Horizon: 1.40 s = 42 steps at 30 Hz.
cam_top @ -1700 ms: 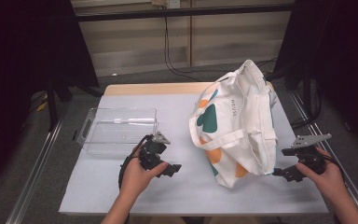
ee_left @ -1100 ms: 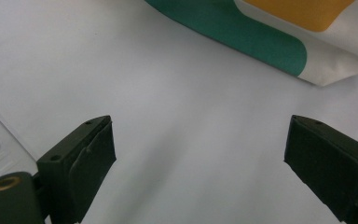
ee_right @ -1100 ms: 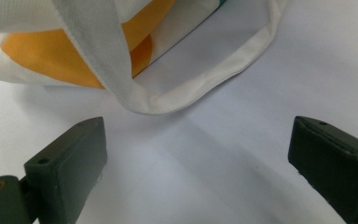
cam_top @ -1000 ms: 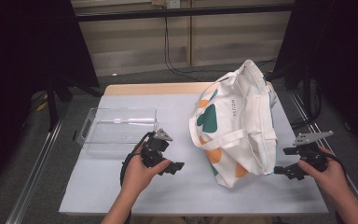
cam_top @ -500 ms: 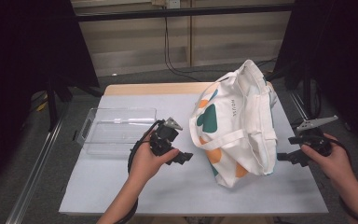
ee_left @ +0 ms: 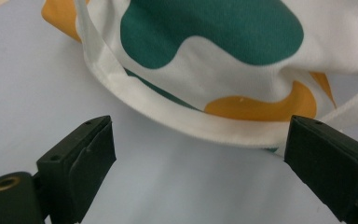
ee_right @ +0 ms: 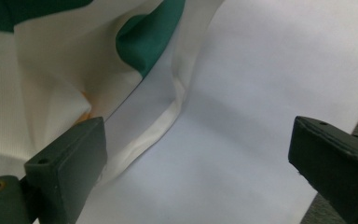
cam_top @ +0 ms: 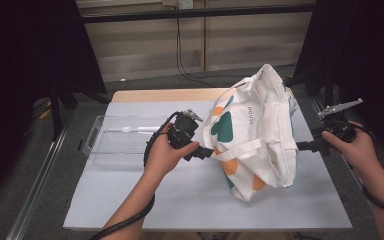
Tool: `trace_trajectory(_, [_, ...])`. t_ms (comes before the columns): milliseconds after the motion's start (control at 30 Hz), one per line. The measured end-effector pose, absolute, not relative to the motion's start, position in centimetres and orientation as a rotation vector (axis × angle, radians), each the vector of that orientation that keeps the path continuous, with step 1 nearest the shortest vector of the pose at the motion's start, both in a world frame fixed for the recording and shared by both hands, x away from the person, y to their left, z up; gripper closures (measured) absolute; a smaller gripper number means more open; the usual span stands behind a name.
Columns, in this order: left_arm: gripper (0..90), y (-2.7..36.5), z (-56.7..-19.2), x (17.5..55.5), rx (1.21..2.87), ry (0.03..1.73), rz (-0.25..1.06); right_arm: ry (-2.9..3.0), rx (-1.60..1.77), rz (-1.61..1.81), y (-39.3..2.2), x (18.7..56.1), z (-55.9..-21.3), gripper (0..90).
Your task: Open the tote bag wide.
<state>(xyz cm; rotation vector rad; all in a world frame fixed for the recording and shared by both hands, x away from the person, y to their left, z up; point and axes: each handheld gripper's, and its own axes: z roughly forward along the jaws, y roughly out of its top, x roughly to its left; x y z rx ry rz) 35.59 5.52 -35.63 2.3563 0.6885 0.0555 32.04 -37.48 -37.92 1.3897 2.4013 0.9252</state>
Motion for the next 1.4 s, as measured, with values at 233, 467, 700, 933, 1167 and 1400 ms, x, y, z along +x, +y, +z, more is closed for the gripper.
trace_trajectory(233, [8.3, 4.4, -34.0, 36.6, 2.352, 0.669, 0.048, 2.402, 1.371, 0.912, -37.0, 33.3, -36.4, 4.3])
trace_trajectory(467, [8.3, 3.1, -32.2, 37.2, 2.359, 0.644, 0.056, 2.392, 1.365, 0.899, -36.6, 34.3, -35.1, 4.2])
trace_trajectory(700, [8.3, 1.5, -31.3, 37.7, 2.366, 0.626, 0.049, 2.402, 1.35, 0.873, -36.4, 34.8, -33.8, 4.2])
trace_trajectory(933, [8.2, -0.1, -30.3, 38.3, 2.364, 0.624, 0.039, 2.388, 1.353, 0.871, -36.7, 34.8, -32.8, 4.2])
trace_trajectory(1167, [7.9, -1.6, -29.4, 38.7, 2.364, 0.609, 0.028, 2.386, 1.349, 0.871, -36.9, 34.7, -31.9, 4.2])
trace_trajectory(1400, [7.5, -3.2, -29.1, 38.7, 2.358, 0.611, 0.026, 2.385, 1.35, 0.884, -36.3, 34.8, -31.2, 3.9])
